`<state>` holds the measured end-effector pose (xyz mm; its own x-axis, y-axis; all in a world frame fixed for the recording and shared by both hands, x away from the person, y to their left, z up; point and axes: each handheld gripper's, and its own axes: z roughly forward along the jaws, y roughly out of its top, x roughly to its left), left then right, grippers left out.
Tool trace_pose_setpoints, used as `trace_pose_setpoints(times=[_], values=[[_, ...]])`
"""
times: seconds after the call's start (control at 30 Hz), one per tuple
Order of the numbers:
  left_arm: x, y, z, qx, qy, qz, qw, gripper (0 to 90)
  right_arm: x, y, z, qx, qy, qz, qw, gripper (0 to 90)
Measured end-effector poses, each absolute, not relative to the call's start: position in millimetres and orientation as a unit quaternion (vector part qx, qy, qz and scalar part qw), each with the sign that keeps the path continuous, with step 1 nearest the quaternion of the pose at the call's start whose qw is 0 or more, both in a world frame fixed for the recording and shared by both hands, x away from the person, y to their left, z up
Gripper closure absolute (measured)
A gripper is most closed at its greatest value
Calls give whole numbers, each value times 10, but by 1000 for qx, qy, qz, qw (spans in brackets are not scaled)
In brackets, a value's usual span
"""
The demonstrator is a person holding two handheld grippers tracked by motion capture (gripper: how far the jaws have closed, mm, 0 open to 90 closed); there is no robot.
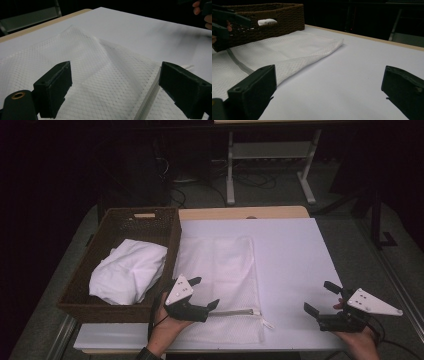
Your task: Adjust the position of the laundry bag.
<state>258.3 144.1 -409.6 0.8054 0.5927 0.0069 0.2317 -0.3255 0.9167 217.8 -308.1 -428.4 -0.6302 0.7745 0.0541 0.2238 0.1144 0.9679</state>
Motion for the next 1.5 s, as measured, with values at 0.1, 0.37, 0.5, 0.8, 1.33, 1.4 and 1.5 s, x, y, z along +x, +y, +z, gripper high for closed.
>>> trace_pose_setpoints(times=[0.1,0.37,0.5,0.8,1.33,1.4,1.5], values=[[2582,1440,-4089,795,259,173,520,108,2182,-3085,-4284,354,705,564,243,0],[2579,1411,-4040,803,258,169,509,108,2191,-3076,-4258,360,707,558,241,0],[2591,1405,-3993,810,262,160,499,108,2205,-3078,-4227,364,714,549,237,0],[2617,1369,-3935,837,270,138,455,108,2270,-3033,-4146,365,746,516,210,0],[2648,1336,-3963,861,286,112,405,110,2473,-2821,-4112,347,816,443,135,0],[2648,1331,-3981,863,288,109,400,110,2500,-2799,-4112,346,821,435,132,0],[2644,1326,-4006,868,287,105,392,110,2531,-2770,-4108,345,825,430,124,0]])
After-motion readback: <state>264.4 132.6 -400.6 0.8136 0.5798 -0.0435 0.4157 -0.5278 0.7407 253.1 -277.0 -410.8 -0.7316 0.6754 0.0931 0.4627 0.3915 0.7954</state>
